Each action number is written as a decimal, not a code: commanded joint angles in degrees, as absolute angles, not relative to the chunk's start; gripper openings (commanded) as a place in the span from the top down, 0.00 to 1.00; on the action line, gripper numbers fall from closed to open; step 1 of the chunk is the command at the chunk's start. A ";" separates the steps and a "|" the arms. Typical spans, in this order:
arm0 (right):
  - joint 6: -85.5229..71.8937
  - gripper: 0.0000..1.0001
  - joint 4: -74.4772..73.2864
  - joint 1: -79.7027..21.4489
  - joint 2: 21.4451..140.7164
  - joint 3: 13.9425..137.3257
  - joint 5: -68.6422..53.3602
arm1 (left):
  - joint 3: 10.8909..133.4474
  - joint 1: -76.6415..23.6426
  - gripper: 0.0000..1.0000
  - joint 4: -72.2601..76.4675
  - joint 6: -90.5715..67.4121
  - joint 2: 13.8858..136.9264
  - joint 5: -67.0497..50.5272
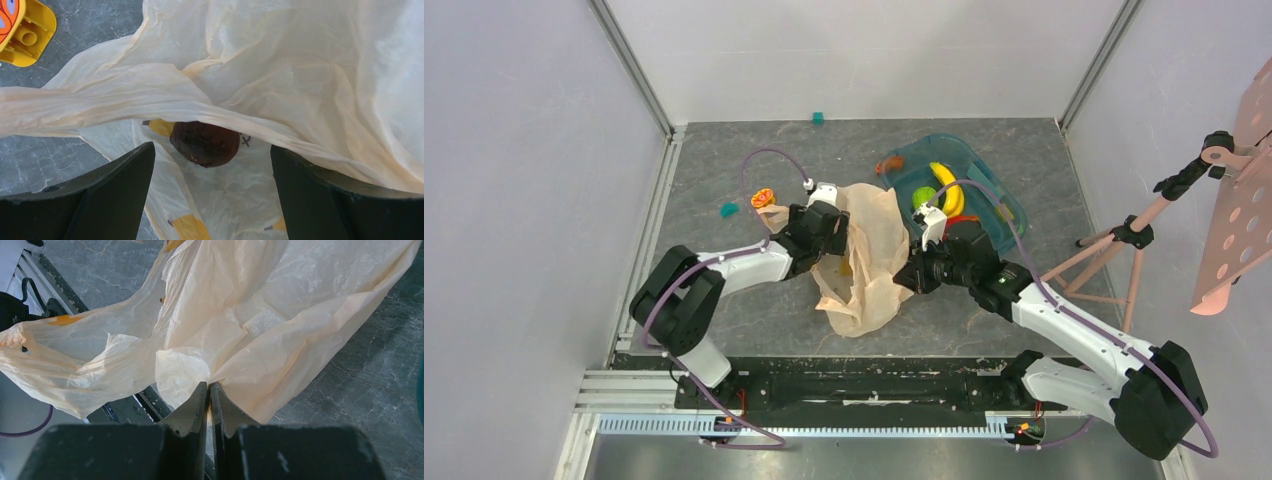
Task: Take the fake fruits out of the plastic bag
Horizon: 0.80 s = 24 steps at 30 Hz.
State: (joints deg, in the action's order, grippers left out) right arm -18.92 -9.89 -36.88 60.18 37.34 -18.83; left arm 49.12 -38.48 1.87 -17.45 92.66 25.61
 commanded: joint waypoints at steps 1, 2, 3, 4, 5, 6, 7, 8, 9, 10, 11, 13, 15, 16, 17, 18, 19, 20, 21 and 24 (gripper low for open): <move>-19.40 0.92 -7.22 -36.81 60.54 37.27 -20.30 | 52.72 -36.56 0.09 4.83 -14.30 96.24 27.25; -19.32 0.92 -7.21 -36.77 60.54 37.27 -20.43 | 53.25 -36.21 0.09 4.83 -14.49 97.03 27.10; -19.34 0.92 -7.22 -36.77 60.52 37.27 -20.46 | 53.85 -35.77 0.10 4.83 -14.66 97.90 26.84; -19.31 0.92 -7.21 -36.80 60.51 37.19 -20.53 | 54.40 -35.50 0.10 4.96 -14.76 98.81 26.54; -19.27 0.92 -7.23 -36.80 60.51 37.18 -20.62 | 54.99 -35.26 0.11 5.24 -14.76 99.51 26.17; -19.33 0.92 -7.26 -36.82 60.48 37.11 -20.72 | 55.65 -35.08 0.11 5.35 -14.68 100.40 25.87; -19.33 0.92 -7.23 -36.87 60.53 37.09 -20.82 | 56.18 -34.98 0.12 5.45 -14.60 101.19 25.76; -19.30 0.92 -7.25 -36.75 60.51 37.00 -20.93 | 56.78 -34.92 0.14 5.45 -14.59 101.81 25.60; -19.31 0.92 -7.21 -36.81 60.40 36.92 -20.98 | 57.30 -34.89 0.16 5.45 -14.59 102.44 25.45; -19.32 0.92 -7.21 -36.75 60.26 36.89 -21.01 | 57.62 -34.90 0.20 5.44 -14.75 102.82 25.32; -19.29 0.92 -7.21 -36.76 60.18 36.77 -20.83 | 57.89 -34.90 0.24 5.38 -14.89 103.05 25.17; -19.29 0.92 -7.27 -36.74 60.05 36.74 -20.81 | 58.26 -34.90 0.30 4.68 -15.57 103.27 25.11; -19.28 0.92 -7.28 -36.78 60.03 36.71 -20.81 | 58.45 -34.82 0.34 3.81 -16.27 103.27 25.37; -19.26 0.92 -7.27 -36.76 60.05 36.74 -20.74 | 58.32 -34.83 0.35 3.51 -16.54 103.27 25.59; -19.31 0.92 -7.23 -36.83 60.16 36.75 -20.69 | 58.27 -34.74 0.37 3.03 -17.03 103.19 26.03; -19.36 0.92 -7.21 -36.87 60.13 36.72 -20.71 | 58.15 -34.59 0.39 2.48 -17.49 103.06 26.23; -19.40 0.92 -7.21 -36.80 60.13 36.74 -20.71 | 57.89 -34.33 0.42 2.08 -17.96 102.76 26.11; -19.38 0.92 -7.21 -36.76 60.16 36.70 -20.68 | 57.63 -34.16 0.47 1.88 -18.46 102.30 25.96; -19.30 0.92 -7.21 -36.77 60.07 36.65 -20.58 | 57.23 -34.06 0.51 1.70 -18.75 101.87 25.70; -19.33 0.92 -7.25 -36.82 59.90 36.48 -20.10 | 56.60 -33.93 0.55 0.42 -19.33 100.16 24.92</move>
State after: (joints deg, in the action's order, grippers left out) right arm -19.00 -9.50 -36.88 60.51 36.75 -19.88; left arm 56.42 -34.52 2.02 -17.89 103.02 24.93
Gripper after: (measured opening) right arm 0.081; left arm 0.601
